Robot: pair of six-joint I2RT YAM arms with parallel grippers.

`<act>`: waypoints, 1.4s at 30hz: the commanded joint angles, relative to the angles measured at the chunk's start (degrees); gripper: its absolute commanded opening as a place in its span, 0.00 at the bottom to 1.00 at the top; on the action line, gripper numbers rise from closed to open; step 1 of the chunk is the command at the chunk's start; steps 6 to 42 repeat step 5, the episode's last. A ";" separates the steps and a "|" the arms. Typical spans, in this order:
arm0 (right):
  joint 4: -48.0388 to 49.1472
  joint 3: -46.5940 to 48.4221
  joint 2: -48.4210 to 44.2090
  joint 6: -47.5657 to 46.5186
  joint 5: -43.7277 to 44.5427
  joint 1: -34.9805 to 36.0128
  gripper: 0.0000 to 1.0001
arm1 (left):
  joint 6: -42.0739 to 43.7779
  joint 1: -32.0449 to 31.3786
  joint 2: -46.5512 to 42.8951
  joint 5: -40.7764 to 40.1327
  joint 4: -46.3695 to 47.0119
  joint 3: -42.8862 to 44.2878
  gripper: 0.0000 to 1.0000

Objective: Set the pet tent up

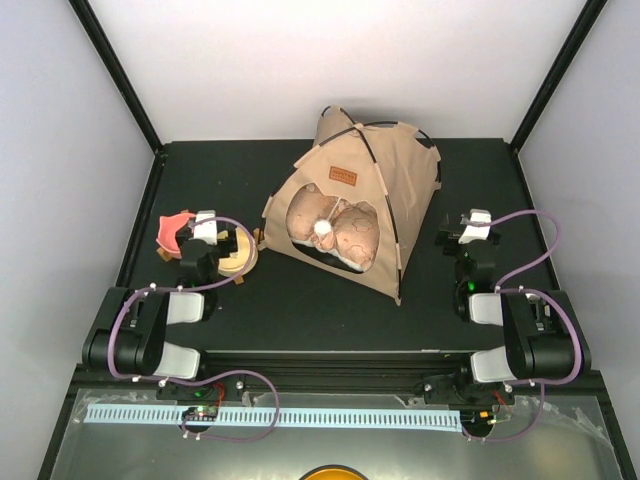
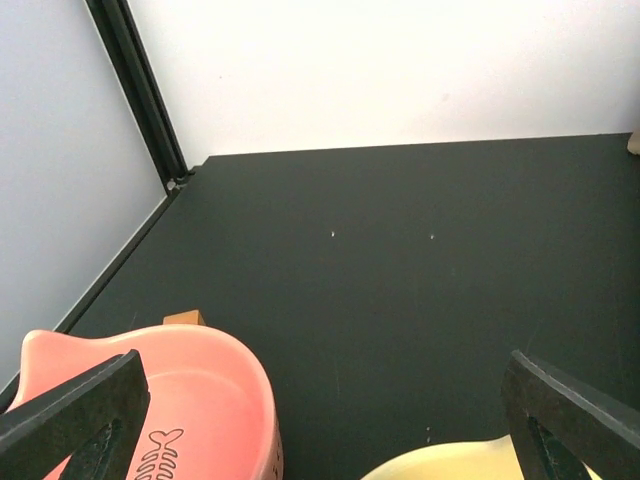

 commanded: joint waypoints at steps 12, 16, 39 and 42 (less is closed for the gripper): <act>2.11 0.69 -0.50 -0.13 -0.44 -0.36 1.00 | -0.64 0.32 -1.50 1.57 -0.89 2.12 0.99; 2.11 0.69 -0.50 -0.13 -0.44 -0.36 1.00 | -0.64 0.32 -1.50 1.57 -0.89 2.12 0.99; 2.11 0.69 -0.50 -0.13 -0.44 -0.36 1.00 | -0.64 0.32 -1.50 1.57 -0.89 2.12 0.99; 2.11 0.69 -0.50 -0.13 -0.44 -0.36 1.00 | -0.64 0.32 -1.50 1.57 -0.89 2.12 0.99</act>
